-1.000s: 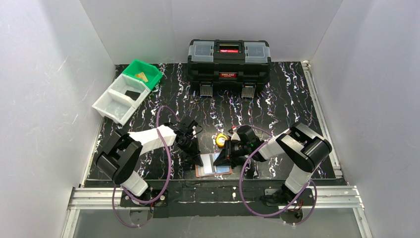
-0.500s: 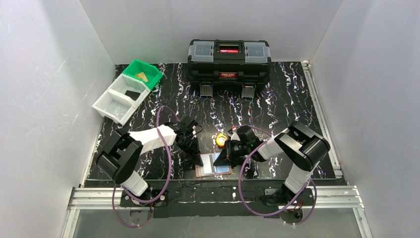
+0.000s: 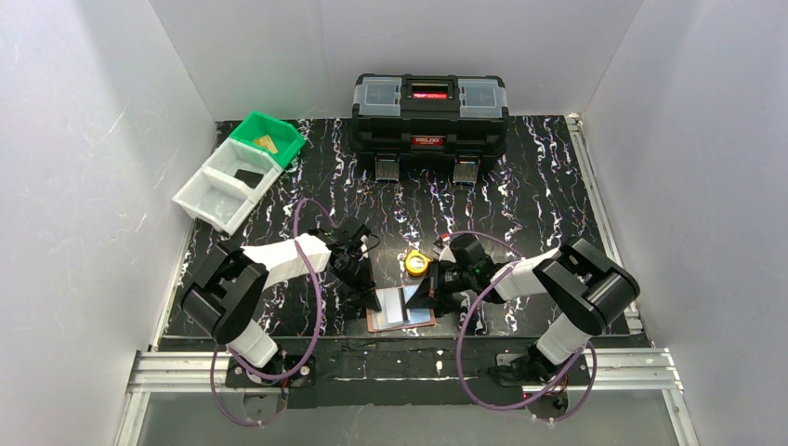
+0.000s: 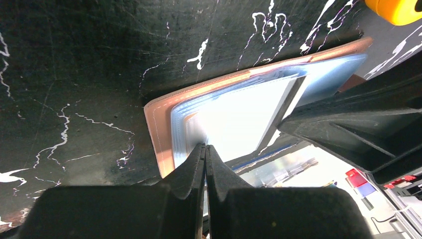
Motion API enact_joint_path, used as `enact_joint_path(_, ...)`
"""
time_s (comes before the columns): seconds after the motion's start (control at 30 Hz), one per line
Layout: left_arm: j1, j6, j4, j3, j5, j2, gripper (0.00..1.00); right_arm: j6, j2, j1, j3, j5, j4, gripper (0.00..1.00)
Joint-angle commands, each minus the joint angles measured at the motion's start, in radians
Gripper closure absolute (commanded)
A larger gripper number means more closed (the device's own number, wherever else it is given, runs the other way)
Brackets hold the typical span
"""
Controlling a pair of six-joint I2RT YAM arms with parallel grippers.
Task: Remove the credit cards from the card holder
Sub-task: Remove the credit card from the card holder.
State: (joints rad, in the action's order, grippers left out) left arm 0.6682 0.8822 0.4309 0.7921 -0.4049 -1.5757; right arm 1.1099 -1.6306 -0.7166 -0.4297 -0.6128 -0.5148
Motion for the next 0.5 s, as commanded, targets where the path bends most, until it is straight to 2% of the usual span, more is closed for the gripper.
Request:
enact_joint_path(0.0,-0.011,-0.051,0.108,-0.063,0.217,-0.061,1.0,-0.082,0.071,0.009,-0.002,0.059,0.128,0.99)
enact_joint_path(0.47,-0.012,-0.07,0.129,-0.029,0.218,-0.051,1.0,-0.194,0.215,0.009,-0.054,0.149,0.361,0.99)
